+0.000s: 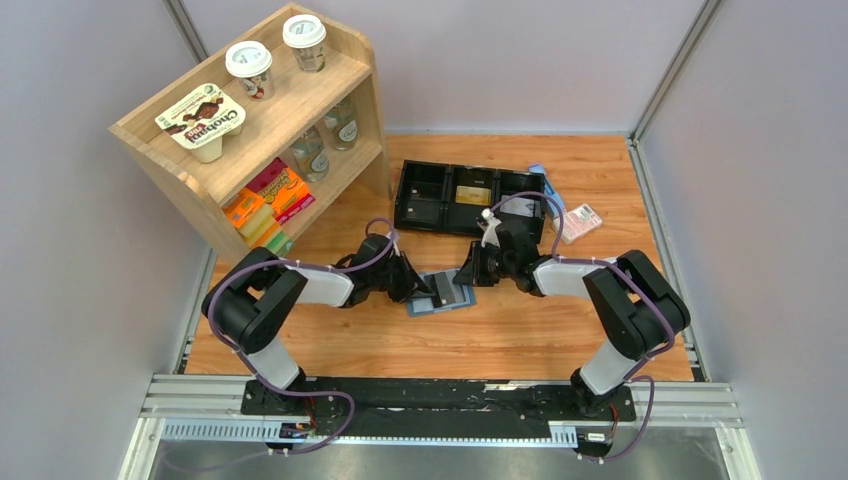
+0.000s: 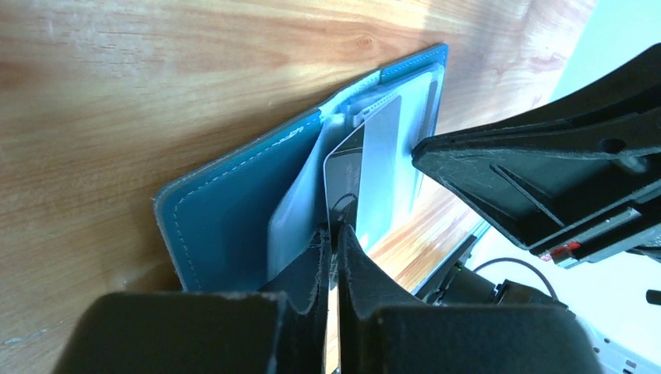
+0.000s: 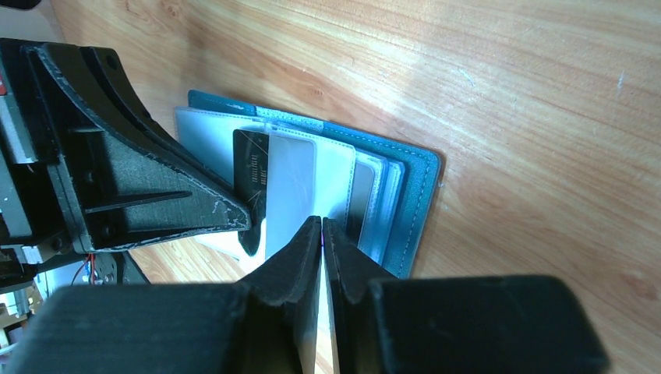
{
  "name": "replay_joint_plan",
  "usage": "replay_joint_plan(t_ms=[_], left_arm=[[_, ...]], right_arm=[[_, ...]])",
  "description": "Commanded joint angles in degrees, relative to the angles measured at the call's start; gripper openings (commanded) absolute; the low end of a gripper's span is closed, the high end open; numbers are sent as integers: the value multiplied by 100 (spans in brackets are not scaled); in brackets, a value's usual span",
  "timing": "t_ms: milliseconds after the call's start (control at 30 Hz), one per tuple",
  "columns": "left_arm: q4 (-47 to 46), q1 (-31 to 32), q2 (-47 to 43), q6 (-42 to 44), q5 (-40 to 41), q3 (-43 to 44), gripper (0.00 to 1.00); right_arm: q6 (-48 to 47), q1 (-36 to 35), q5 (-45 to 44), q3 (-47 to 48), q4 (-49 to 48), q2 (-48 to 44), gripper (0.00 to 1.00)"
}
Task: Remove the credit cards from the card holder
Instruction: Remove the credit card from the card holder, then place the credit card in the storage box.
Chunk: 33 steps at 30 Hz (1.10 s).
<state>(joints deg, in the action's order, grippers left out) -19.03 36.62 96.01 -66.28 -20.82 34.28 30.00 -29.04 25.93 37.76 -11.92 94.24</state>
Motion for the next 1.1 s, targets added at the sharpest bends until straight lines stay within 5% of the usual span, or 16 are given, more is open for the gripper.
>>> replay_joint_plan(t_ms=[0, 467, 700, 1067], left_arm=[[196, -6, -284, 150, 315, -106, 1], [2244, -23, -1531, 1679, 974, 34, 0], [3413, -23, -2217, 3092, 1063, 649, 0], [4776, -23, -2798, 5580, -315, 2098, 0]], right_arm=[[-135, 30, -238, -172, 357, 192, 13], [-214, 30, -220, 21, 612, -72, 15], [-319, 30, -89, 319, 1077, -686, 21], [-1267, 21, 930, 1005, 1649, -1855, 51]])
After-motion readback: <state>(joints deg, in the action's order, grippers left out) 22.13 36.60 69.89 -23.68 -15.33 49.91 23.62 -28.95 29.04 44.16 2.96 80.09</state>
